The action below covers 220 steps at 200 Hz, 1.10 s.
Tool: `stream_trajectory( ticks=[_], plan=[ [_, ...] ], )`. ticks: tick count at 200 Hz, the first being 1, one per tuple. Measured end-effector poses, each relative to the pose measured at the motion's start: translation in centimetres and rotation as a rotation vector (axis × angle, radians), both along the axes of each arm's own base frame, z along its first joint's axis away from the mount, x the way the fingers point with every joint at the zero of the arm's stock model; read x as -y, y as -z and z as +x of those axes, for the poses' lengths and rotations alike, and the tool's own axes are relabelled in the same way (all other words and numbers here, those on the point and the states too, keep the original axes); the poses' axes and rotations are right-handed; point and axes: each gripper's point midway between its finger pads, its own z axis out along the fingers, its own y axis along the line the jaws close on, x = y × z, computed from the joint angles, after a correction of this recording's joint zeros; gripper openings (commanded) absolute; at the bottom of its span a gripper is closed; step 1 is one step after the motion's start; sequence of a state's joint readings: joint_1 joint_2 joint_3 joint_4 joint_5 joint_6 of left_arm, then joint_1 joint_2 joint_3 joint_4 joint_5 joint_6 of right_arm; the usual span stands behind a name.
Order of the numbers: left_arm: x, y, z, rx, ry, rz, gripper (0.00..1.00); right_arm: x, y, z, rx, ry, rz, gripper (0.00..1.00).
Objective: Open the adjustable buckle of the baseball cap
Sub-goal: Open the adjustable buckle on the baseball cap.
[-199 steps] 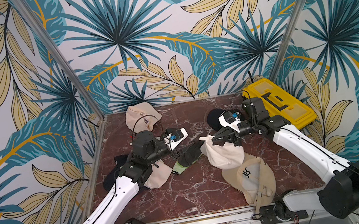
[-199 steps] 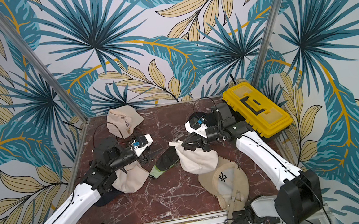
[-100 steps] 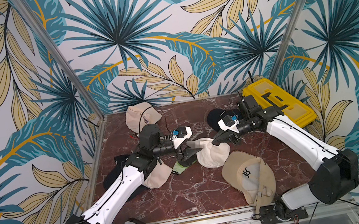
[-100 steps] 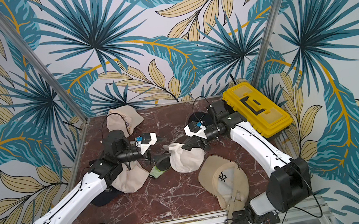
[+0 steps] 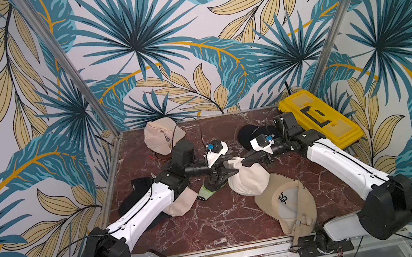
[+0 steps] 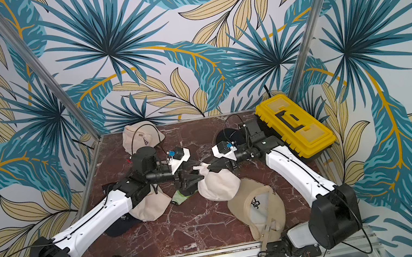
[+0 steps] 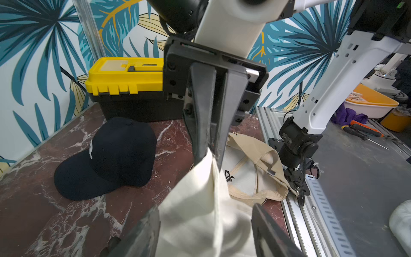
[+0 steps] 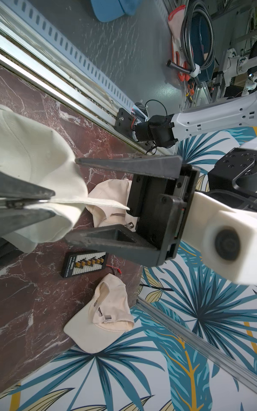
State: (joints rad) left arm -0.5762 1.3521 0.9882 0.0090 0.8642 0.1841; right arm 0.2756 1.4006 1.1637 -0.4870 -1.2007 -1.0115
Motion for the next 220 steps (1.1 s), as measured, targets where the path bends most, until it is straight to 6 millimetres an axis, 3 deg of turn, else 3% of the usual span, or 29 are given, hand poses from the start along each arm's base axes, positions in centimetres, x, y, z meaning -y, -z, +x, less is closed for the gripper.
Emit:
stream_trajectory(
  ticks=[59,92,127,143,155,162,186,220],
  plan=[
    [0.4,-0.4,0.9,-0.004,-0.051,0.006,0.53,-0.2,-0.5,0.6,0.005,0.011,0.027,0.00],
    [0.4,-0.5,1.1,0.007,-0.058,0.008,0.24,-0.3,-0.9,0.2,-0.008,-0.008,0.049,0.00],
    [0.4,-0.5,1.0,0.019,-0.050,0.007,0.17,-0.4,-1.5,-0.3,-0.026,-0.044,0.085,0.00],
    [0.4,-0.6,0.9,0.021,-0.045,0.006,0.02,-0.4,-1.5,-0.4,-0.042,-0.057,0.095,0.00],
    [0.5,-0.6,0.8,0.029,-0.036,0.006,0.00,-0.5,-1.6,-0.3,-0.054,-0.065,0.101,0.31],
    [0.5,-0.6,0.8,0.037,-0.033,0.006,0.00,-0.5,-1.6,-0.4,-0.063,-0.069,0.104,0.41],
    [0.4,-0.6,1.0,0.043,-0.039,0.009,0.00,-0.5,-1.6,-0.4,-0.080,-0.067,0.104,0.55],
    [-0.1,-0.4,2.0,0.036,-0.093,0.019,0.00,-0.2,-1.2,-0.1,-0.084,0.013,0.083,0.65]
  ],
)
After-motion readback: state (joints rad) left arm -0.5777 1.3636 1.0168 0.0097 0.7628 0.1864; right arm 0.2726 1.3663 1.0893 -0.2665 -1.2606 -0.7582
